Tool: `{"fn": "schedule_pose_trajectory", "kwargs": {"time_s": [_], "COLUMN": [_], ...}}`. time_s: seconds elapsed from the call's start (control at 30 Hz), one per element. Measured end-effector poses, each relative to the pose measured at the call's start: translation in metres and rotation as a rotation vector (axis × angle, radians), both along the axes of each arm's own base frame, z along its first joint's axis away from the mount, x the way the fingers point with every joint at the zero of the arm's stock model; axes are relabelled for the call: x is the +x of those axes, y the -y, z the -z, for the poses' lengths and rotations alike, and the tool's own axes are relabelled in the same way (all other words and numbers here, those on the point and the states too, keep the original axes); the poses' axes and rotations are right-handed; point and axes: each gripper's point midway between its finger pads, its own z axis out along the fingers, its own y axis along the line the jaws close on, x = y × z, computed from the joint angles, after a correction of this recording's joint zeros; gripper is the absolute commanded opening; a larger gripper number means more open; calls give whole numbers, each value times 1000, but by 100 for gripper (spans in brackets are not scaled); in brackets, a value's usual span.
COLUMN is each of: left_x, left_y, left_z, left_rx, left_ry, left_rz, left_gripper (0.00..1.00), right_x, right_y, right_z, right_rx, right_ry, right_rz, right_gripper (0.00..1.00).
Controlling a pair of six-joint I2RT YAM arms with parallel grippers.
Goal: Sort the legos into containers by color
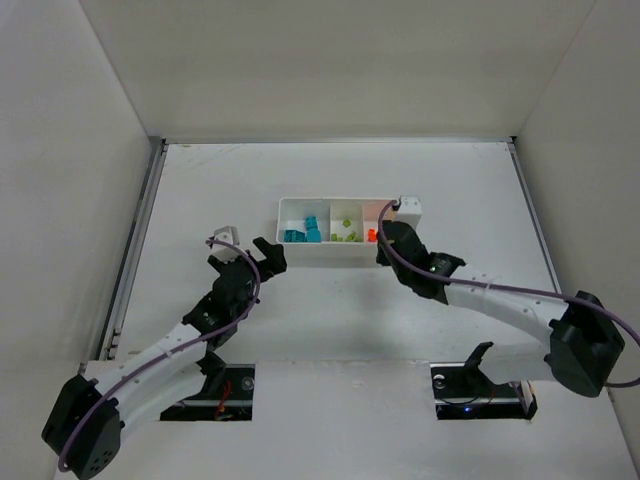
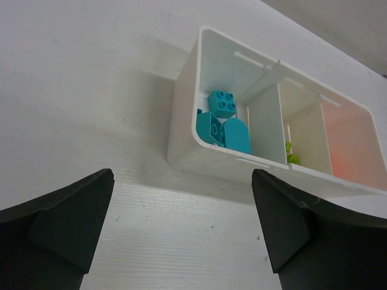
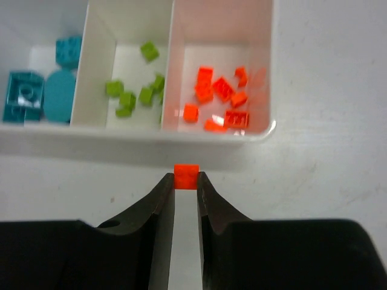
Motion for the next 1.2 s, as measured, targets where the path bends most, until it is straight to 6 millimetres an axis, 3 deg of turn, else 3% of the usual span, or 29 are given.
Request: {"fn": "schedule_pose_trajectory", "kwargs": {"time_s": [0.17,0.3,0.4,0.53,0.57,0.6,0.7,0.77,0.83,1.0,1.2], "left_x": [-4,-5,-8,-11,-13,-14,-14,-13,-12,-12,-15], "left_y": [-15,-28,-36,-41,-42,-43,-46,-50,-53,-55,-54], "left_z": [-12,-8,3,13,15,15,13,9,5,6,16], "left_rx": [-13,-10,7,32,40,44,52,50,50,62,69], "left_ry": [32,14,-24,-65,-77,-86,-99,-101,-104,-129,-172], "left_rz": [-55,-108,-134,-149,-150,-151,-160,-177,-190,-199,-192], "left_gripper": [100,100,100,100,100,100,100,100,100,100,100], "right_x": [51,73,77,75,69,66,43,26,16,-6,-18], "right_y": [9,9,11,18,26,31,59,81,103,153,190], "right_z": [-9,0,-6,-58,-97,-116,-139,-130,-113,-66,-73], "right_rx": [-11,-35,-51,-6,47,83,163,199,214,197,262], "right_ry": [39,30,43,151,236,284,369,388,384,332,389], "right_rz": [51,56,50,53,72,89,149,198,255,402,531], "right_gripper": [26,52,59,62,63,64,68,73,100,100,100]}}
